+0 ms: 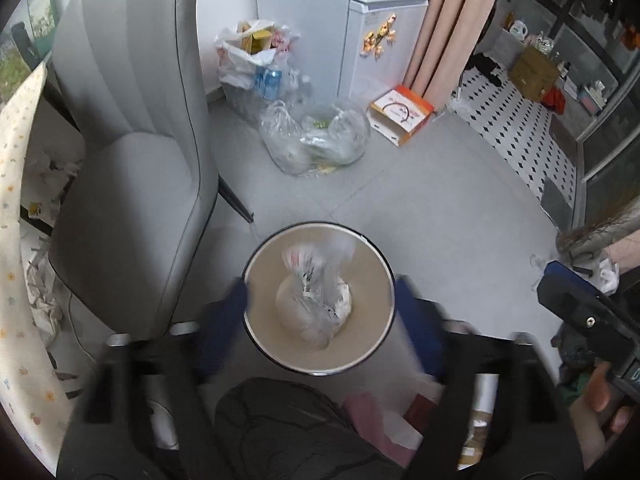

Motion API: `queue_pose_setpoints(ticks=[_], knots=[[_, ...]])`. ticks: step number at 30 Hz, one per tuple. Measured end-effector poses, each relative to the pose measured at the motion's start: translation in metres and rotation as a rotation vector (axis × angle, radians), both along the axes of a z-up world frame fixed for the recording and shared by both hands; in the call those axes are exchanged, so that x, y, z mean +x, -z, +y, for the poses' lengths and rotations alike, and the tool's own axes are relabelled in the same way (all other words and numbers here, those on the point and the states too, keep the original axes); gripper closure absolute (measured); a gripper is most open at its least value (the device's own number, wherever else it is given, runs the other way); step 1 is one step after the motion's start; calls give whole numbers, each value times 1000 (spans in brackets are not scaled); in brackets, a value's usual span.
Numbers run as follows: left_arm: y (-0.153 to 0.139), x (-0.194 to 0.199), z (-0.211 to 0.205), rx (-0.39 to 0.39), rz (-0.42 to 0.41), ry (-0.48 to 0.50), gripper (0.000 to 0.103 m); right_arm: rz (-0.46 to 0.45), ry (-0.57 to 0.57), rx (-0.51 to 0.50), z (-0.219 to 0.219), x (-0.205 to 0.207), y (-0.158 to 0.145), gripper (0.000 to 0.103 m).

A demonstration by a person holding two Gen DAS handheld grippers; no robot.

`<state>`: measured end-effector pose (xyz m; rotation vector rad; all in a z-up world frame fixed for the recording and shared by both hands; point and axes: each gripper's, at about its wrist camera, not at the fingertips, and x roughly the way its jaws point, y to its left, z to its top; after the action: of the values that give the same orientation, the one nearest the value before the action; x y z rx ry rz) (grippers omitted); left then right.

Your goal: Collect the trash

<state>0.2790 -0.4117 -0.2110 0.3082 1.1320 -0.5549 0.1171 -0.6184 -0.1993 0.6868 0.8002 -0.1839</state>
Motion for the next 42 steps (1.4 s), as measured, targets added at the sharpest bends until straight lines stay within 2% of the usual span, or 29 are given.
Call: queue_pose_setpoints(ticks=[6, 11, 23, 28, 36, 42], knots=[[-25, 1, 22, -25, -51, -53, 10, -4, -10, 2, 3, 0, -1, 32], [-55, -2, 51, -60, -112, -88, 7, -14, -51, -17, 21, 5, -12, 31], [-105, -21, 131, -170, -192, -177, 6, -81, -118, -129, 76, 13, -72, 7], [-120, -33, 162, -217, -219, -223, 6, -117, -149, -195, 103, 11, -98, 8], [-149, -61, 222, -279, -340, -344, 6, -134, -178, -271, 137, 5, -133, 8], [-165, -79, 262, -295, -402, -425, 6, -137, -137, -338, 162, -4, -155, 8]])
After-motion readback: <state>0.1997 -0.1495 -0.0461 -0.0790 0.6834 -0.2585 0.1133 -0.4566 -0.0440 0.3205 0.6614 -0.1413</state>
